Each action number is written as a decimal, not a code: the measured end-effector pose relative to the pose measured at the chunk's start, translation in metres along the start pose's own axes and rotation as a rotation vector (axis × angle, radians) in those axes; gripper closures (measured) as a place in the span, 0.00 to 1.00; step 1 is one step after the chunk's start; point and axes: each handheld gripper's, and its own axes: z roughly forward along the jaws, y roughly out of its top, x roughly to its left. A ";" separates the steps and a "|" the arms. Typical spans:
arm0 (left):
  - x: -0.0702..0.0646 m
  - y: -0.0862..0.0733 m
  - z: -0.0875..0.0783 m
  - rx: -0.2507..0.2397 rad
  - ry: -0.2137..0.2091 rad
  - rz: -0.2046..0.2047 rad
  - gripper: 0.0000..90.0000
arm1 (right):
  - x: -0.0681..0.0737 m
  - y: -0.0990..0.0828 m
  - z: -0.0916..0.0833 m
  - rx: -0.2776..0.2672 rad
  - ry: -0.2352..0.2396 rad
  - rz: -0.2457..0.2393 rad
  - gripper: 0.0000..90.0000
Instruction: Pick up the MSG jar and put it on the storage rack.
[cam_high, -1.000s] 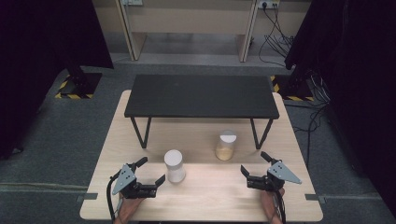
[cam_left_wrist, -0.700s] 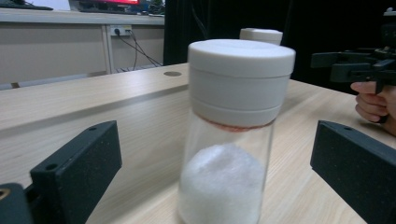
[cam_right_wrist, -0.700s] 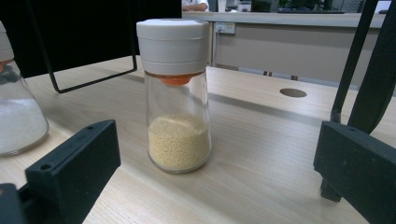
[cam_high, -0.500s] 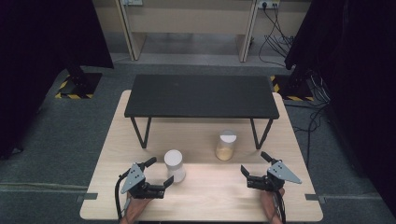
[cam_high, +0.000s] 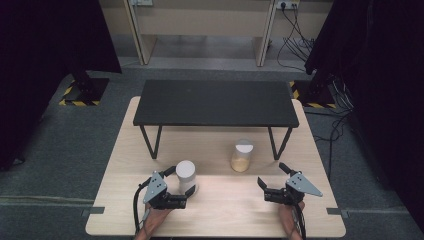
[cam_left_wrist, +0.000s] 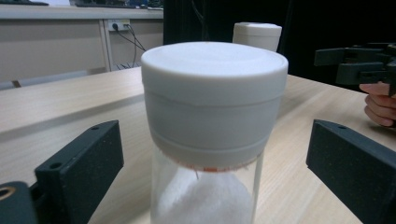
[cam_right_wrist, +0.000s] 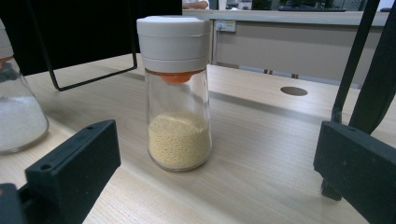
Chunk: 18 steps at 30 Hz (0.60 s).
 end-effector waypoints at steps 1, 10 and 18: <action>-0.001 0.000 0.001 -0.002 0.002 0.000 0.05 | 0.000 0.000 0.000 0.000 0.001 0.000 0.00; -0.005 0.006 0.015 0.027 0.025 0.007 0.11 | 0.000 0.000 0.000 0.005 0.001 0.002 0.01; -0.006 0.005 0.019 0.026 0.030 0.002 0.19 | -0.001 0.001 0.001 0.008 0.002 0.000 0.01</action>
